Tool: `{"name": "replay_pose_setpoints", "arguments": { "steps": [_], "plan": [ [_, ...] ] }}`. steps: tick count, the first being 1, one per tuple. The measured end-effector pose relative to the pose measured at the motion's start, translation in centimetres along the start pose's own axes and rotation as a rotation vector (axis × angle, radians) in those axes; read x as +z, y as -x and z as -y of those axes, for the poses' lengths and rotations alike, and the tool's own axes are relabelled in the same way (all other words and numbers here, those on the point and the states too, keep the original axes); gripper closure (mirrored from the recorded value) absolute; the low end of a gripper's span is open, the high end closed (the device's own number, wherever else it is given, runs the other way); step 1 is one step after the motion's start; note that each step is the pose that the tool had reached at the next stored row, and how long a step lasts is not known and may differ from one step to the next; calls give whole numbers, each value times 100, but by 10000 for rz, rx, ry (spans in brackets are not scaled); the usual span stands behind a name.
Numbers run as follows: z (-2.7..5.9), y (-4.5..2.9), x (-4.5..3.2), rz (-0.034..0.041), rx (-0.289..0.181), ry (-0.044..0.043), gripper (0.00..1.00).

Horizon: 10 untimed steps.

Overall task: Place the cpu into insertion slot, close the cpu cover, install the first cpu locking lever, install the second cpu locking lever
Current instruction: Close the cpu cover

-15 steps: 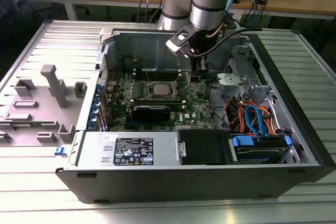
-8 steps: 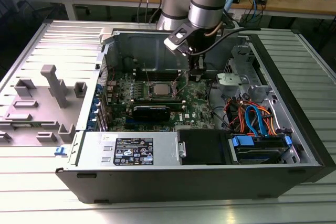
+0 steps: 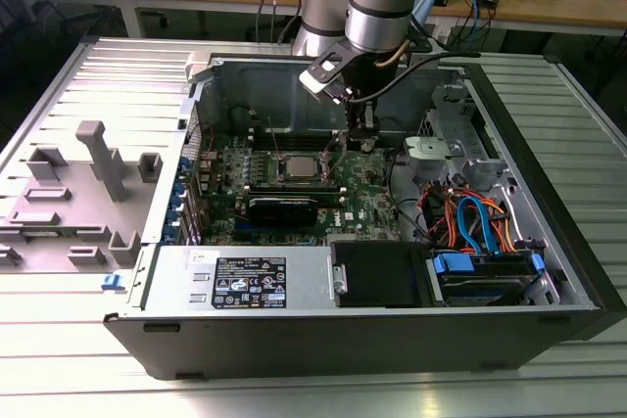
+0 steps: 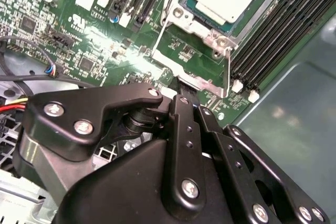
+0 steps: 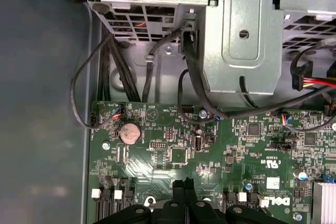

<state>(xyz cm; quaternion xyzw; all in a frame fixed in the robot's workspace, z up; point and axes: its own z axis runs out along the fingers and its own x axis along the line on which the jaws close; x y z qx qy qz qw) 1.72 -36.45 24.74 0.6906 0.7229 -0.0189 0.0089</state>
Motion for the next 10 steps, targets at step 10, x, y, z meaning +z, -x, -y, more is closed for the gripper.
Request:
{"name": "replay_pose_setpoints", "arguments": {
  "steps": [10],
  "plan": [
    [11, -1, 0, 1, -1, 0, 89]
  ]
}}
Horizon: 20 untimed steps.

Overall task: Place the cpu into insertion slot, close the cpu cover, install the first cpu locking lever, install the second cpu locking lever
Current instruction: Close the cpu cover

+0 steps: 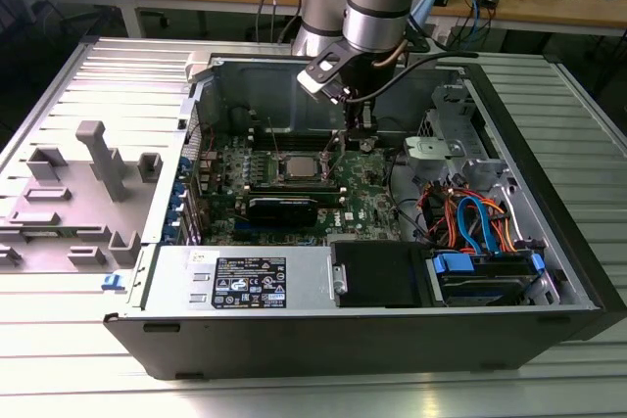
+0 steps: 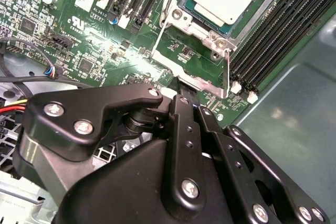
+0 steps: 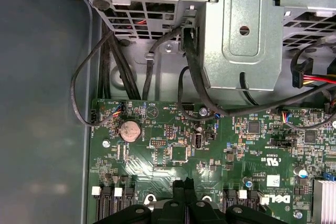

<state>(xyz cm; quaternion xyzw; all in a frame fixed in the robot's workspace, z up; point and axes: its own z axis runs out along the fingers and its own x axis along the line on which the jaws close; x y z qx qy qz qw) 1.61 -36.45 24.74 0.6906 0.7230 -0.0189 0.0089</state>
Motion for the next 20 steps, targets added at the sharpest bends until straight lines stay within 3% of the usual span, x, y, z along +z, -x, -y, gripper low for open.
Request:
{"name": "replay_pose_setpoints", "arguments": {
  "steps": [20],
  "plan": [
    [190, -9, 3, 0, 0, 0, 89]
  ]
}}
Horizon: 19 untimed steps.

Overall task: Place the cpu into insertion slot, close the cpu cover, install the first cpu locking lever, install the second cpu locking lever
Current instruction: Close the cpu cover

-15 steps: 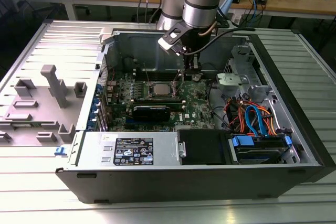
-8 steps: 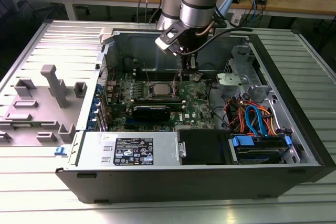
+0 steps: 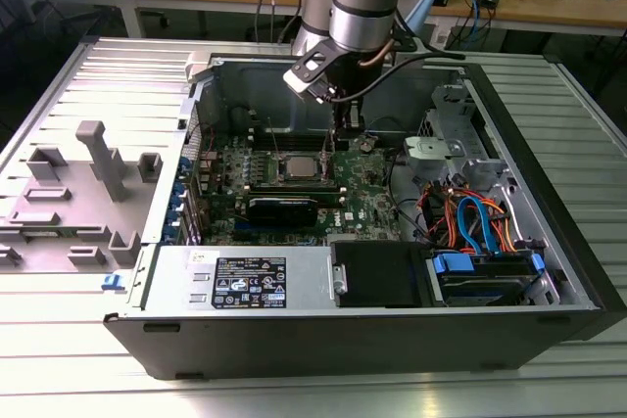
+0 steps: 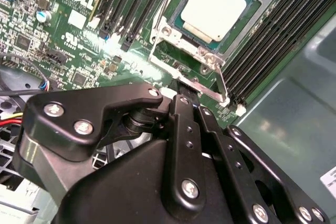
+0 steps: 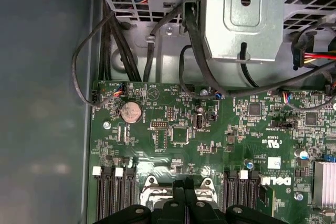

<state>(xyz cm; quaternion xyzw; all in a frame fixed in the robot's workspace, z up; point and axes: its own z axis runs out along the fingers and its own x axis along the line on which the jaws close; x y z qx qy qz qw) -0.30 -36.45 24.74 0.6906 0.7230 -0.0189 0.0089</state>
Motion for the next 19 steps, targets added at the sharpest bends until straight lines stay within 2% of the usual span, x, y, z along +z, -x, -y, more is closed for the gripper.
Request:
{"name": "replay_pose_setpoints", "arguments": {
  "steps": [9, 19],
  "plan": [
    [103, -5, 4, -1, 1, 0, 89],
    [133, -6, 4, 0, 2, 0, 89]
  ]
}}
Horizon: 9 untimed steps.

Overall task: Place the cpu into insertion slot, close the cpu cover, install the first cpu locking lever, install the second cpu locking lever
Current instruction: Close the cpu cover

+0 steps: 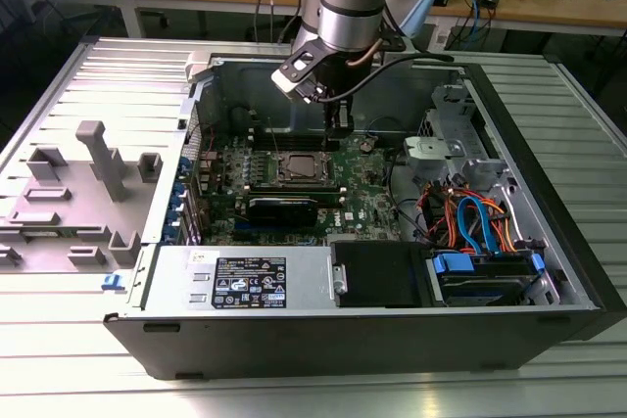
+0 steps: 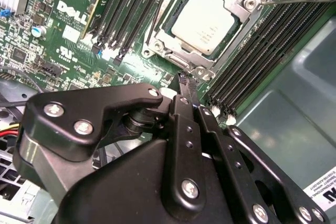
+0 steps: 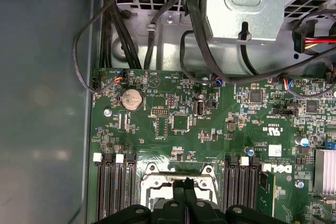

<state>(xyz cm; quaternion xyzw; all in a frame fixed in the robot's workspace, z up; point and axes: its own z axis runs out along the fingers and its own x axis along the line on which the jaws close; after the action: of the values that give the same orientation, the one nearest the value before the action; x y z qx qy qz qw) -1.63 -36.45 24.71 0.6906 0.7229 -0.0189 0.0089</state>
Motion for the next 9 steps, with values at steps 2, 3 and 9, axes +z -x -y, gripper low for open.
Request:
{"name": "replay_pose_setpoints", "arguments": {
  "steps": [2, 3, 9],
  "plan": [
    [39, -2, 1, 0, -3, 0, 89],
    [62, -3, 1, 0, -3, 1, 89],
    [217, -10, 9, -1, -3, 1, 89]
  ]
}}
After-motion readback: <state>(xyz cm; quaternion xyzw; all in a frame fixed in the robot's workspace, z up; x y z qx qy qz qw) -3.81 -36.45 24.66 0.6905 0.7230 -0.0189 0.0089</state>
